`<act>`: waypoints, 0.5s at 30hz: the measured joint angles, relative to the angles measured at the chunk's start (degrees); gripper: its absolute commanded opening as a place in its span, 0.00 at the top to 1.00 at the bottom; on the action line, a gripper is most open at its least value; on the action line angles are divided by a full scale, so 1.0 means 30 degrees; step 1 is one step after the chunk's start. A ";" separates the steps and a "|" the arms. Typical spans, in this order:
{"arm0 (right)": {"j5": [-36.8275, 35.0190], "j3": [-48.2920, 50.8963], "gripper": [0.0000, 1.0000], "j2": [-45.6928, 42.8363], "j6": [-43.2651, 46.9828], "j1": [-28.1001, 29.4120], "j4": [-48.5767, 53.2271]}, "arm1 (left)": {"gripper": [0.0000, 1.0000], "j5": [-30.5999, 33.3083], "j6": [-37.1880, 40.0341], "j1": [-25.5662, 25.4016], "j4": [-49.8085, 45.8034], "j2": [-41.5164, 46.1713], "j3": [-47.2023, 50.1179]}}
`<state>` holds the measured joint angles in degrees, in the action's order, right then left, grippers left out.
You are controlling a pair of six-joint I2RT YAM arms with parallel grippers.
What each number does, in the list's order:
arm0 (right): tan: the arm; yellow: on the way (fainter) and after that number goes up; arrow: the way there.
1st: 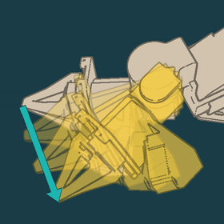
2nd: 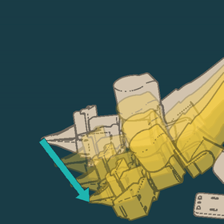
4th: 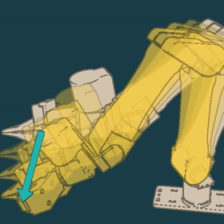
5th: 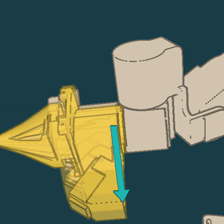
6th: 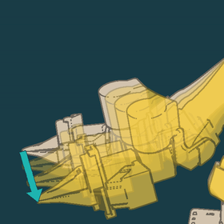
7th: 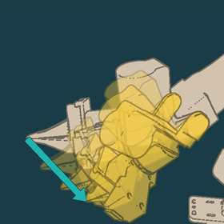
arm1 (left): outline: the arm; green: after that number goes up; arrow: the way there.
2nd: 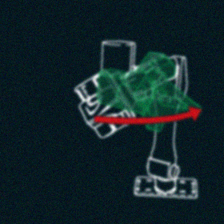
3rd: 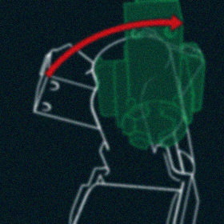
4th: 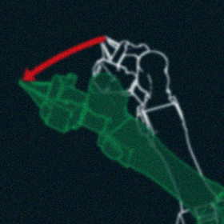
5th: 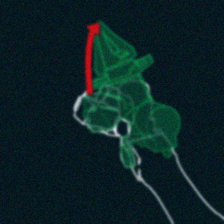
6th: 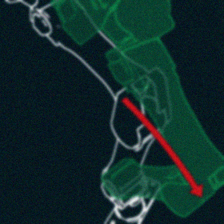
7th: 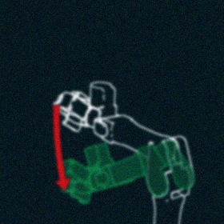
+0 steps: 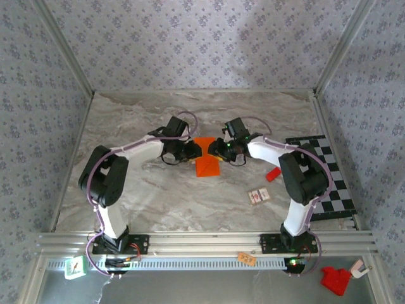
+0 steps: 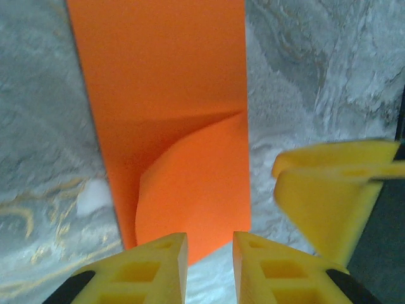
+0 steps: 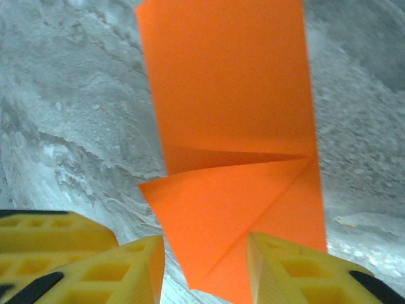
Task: Fold a paper plane with a square sheet of paper (pick it up from the middle)
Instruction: Fold the triangle a second time at the center of the table, then pick up the paper from the center of the table.
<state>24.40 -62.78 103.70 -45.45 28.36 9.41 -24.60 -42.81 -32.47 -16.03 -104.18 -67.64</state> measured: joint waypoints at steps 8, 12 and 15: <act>-0.0073 0.0605 0.58 0.0007 -0.1020 0.0000 -0.0619 | 0.82 0.0102 -0.0794 0.0000 0.0794 -0.1559 -0.0415; -0.0073 0.0605 0.57 0.0036 -0.1224 0.0007 -0.0882 | 0.86 0.0634 -0.1049 0.0000 0.0882 -0.2004 -0.0692; -0.0073 0.0634 0.57 0.0117 -0.1443 0.0036 -0.1086 | 0.88 0.0991 -0.1268 0.0000 0.0867 -0.2310 -0.0692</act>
<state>24.18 -60.88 104.05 -49.78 28.47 6.15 -21.63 -46.61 -32.47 -13.43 -111.11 -69.71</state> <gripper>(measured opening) 0.430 0.130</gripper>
